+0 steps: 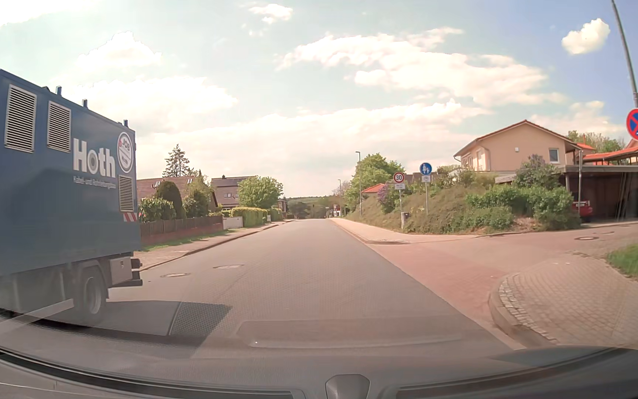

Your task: Follow the waypoints while adhering to traffic rules and regulations

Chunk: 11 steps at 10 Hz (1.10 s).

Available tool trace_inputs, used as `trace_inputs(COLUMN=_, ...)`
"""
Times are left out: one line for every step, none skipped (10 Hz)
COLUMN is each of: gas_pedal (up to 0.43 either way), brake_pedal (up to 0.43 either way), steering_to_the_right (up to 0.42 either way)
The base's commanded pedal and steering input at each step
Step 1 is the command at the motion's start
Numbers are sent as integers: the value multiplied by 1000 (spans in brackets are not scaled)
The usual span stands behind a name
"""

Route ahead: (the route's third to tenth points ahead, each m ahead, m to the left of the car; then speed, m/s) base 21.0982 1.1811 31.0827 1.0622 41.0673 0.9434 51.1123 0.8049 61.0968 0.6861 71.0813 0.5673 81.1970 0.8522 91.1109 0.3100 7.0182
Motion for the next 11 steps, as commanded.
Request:
trace_inputs(gas_pedal=28, brake_pedal=0, steering_to_the_right=-4)
trace_inputs(gas_pedal=28, brake_pedal=0, steering_to_the_right=-4)
trace_inputs(gas_pedal=28, brake_pedal=0, steering_to_the_right=-4)
trace_inputs(gas_pedal=28, brake_pedal=0, steering_to_the_right=-4)
trace_inputs(gas_pedal=39, brake_pedal=0, steering_to_the_right=-4)
trace_inputs(gas_pedal=39, brake_pedal=0, steering_to_the_right=-4)
trace_inputs(gas_pedal=39, brake_pedal=0, steering_to_the_right=-4)
trace_inputs(gas_pedal=39, brake_pedal=0, steering_to_the_right=-4)
trace_inputs(gas_pedal=39, brake_pedal=0, steering_to_the_right=-4)
trace_inputs(gas_pedal=39, brake_pedal=0, steering_to_the_right=-4)
trace_inputs(gas_pedal=39, brake_pedal=0, steering_to_the_right=-4)
